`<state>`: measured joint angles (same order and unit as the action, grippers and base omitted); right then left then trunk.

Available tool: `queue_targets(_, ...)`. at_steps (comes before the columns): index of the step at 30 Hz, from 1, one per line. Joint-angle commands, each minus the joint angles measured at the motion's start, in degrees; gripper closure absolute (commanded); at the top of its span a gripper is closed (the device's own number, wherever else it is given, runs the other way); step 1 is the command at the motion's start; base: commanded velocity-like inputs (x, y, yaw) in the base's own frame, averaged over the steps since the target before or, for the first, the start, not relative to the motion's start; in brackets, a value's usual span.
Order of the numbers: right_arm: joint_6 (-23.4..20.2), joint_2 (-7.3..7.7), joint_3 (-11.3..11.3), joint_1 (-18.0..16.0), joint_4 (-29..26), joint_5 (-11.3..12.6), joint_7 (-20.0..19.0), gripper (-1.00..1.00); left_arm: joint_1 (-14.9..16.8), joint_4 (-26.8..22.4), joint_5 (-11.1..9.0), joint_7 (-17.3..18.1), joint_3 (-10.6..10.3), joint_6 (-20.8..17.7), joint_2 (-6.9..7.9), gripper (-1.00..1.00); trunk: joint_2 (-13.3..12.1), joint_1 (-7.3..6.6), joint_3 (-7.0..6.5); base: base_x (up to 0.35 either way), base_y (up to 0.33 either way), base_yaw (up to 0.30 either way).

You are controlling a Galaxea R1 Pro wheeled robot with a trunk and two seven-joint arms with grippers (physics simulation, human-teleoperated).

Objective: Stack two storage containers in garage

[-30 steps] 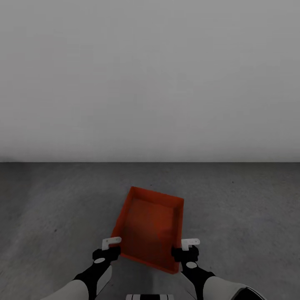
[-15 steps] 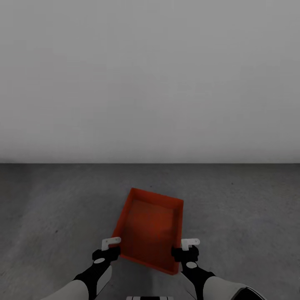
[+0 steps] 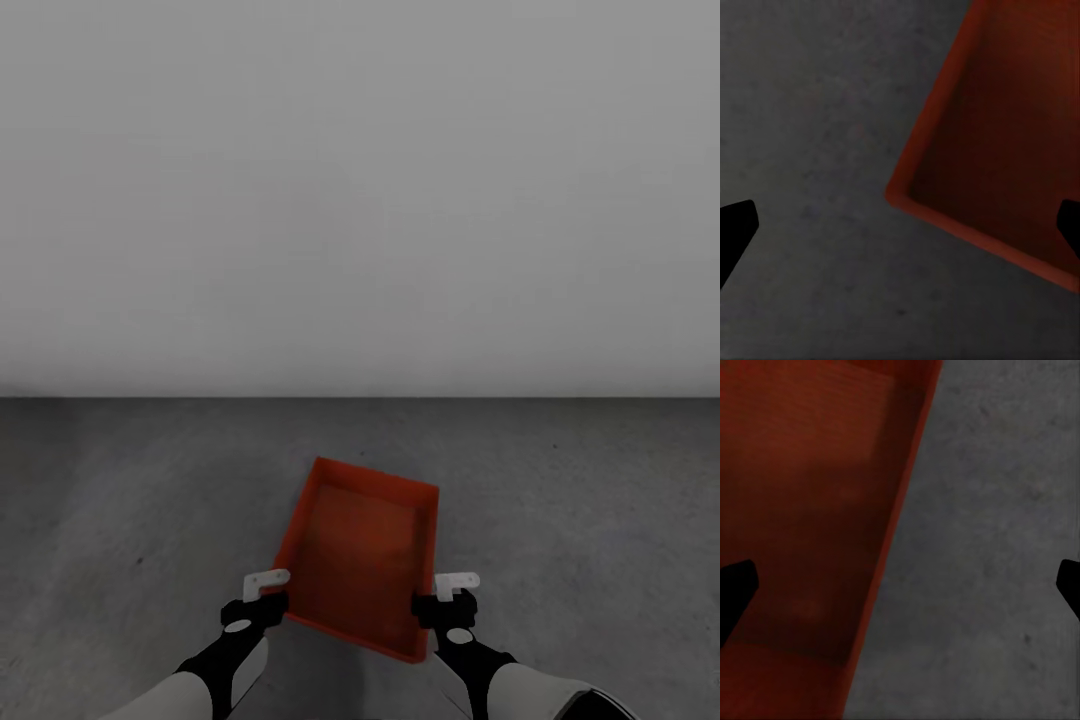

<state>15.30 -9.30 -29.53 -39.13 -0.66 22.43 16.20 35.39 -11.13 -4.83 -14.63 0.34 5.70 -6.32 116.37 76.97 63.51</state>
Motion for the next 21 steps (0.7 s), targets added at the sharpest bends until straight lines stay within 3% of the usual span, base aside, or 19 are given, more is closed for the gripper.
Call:
queue_targets(1, 0.2, -0.02, -0.5, 0.0, 0.0, 0.5, 0.1, -1.00, 0.0, 0.1, -0.5, -0.1, 0.0, 0.3, -0.01, -1.00, -0.4, -0.23, -0.15, 0.000, 0.000, 0.000)
queue_targets(21, 0.3, 0.08, -0.4, 0.0, 0.2, 0.5, 0.1, -1.00, 0.0, 0.1, -0.5, 0.0, 0.0, 0.4, -0.07, -1.00, -8.4, -4.63, -3.74, 0.000, 0.000, 0.000)
